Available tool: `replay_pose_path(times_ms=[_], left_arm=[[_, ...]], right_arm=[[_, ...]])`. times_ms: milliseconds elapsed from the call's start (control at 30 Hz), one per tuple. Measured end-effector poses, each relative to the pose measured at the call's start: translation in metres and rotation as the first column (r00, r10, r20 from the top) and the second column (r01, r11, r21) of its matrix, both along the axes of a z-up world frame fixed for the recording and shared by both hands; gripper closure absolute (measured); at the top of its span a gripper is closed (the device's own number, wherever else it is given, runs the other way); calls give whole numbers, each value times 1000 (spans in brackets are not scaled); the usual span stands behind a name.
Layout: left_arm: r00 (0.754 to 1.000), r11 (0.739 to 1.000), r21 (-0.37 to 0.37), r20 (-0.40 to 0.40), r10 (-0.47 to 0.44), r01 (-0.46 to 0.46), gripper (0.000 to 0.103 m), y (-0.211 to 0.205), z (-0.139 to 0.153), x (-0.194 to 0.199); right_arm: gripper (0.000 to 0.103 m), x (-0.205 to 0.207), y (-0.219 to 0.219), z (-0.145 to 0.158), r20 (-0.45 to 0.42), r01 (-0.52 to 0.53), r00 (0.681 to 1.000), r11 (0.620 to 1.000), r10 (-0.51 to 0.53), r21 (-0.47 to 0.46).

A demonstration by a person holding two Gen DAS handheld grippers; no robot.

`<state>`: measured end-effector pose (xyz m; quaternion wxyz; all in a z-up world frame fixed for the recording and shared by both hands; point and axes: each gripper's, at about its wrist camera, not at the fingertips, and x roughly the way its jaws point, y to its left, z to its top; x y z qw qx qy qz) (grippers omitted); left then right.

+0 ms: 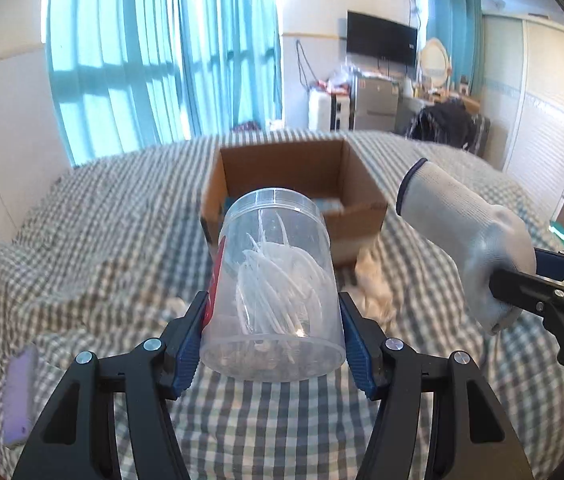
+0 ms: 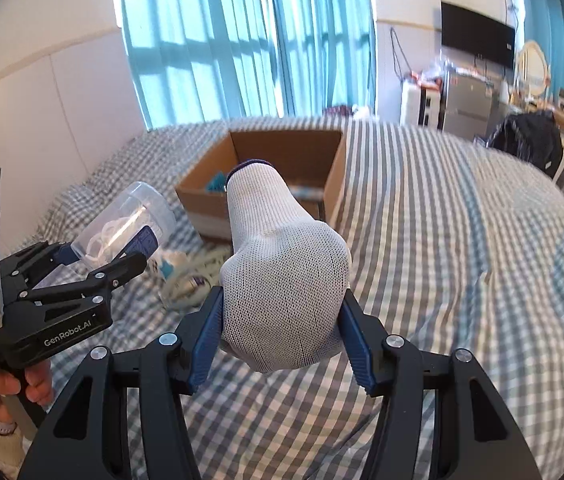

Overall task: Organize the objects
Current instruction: 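Carry the sock and jar into the box and open both tools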

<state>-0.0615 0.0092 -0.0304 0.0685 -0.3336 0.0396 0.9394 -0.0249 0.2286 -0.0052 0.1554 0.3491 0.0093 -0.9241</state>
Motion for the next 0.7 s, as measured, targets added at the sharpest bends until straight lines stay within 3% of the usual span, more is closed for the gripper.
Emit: replay_pose_path(times_ms=[200,400,567,700], left_arm=[[999,999,46,-45,1,1,40,-6,35,-18],[996,998,68,-85,22,-16,40,-15,67,-52],[993,998,62,-112,28,-21,40,-16,83,-85],[992,999,36,-121,22,-18,40,-11,83,-117]], right_arm=[[48,-7,-5,41,-82,-33,996,999,31,-12],[48,-45,-7,82,-143,-88,987,993,76,-77],[48,-79,-18,102,-178,-111,980,990,94,-87],[48,-113,-31,101,-180,-119,978,990,103,-80]])
